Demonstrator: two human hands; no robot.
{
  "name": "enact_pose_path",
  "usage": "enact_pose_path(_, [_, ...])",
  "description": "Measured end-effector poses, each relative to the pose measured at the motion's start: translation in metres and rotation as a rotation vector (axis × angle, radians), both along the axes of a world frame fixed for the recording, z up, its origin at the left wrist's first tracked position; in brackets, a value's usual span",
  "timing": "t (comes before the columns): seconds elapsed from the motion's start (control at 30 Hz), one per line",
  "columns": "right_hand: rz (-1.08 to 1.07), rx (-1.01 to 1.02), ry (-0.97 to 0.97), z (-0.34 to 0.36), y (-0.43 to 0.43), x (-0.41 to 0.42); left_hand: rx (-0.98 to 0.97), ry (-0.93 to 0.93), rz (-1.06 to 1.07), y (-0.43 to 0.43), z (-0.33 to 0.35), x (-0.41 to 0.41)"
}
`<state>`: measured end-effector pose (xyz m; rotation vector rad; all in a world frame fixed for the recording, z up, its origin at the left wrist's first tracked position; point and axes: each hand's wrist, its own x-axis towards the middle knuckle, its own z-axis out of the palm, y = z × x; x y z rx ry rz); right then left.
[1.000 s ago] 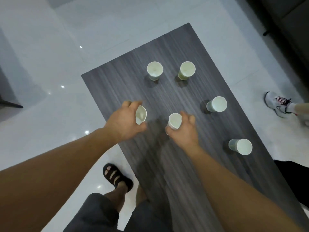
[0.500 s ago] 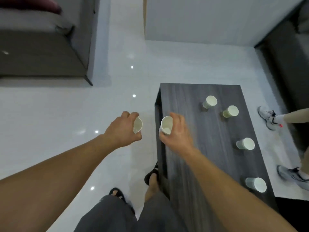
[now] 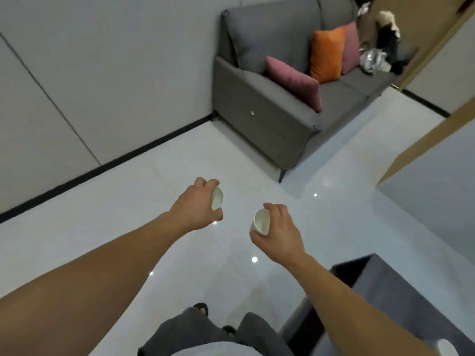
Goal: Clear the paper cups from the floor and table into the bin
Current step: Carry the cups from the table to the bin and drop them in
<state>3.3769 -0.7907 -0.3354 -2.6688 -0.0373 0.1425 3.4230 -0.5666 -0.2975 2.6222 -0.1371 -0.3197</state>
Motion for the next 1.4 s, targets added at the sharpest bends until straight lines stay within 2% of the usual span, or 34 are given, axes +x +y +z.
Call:
enact_pose_path(0.33, [0.562,0.026,0.027,0.007,0.113,-0.02,0.0,0.029,0.57,0.103,0.009,-0.154])
enact_pose_path(0.5, [0.778,0.065,0.09,0.003,0.171,-0.062,0.039,0.071,0.792,0.141,0.014,-0.245])
enact_pose_path(0.67, [0.98,0.103,0.057,0.016,0.259,-0.112,0.048,0.035,0.989,0.194,0.026,-0.329])
enact_pose_path(0.83, [1.129,0.117,-0.027,0.031,0.363,-0.18,0.053,0.006,1.108,0.265,0.03,-0.41])
enact_pose_path(1.1, [1.305,0.057,-0.043,0.041,0.508,-0.295,0.057,-0.047,1.243,0.384,0.045,-0.529])
enact_pose_path(1.4, [1.517,0.055,-0.068,0.035,0.645,-0.356,0.023,-0.045,1.415,0.485,0.032,-0.604])
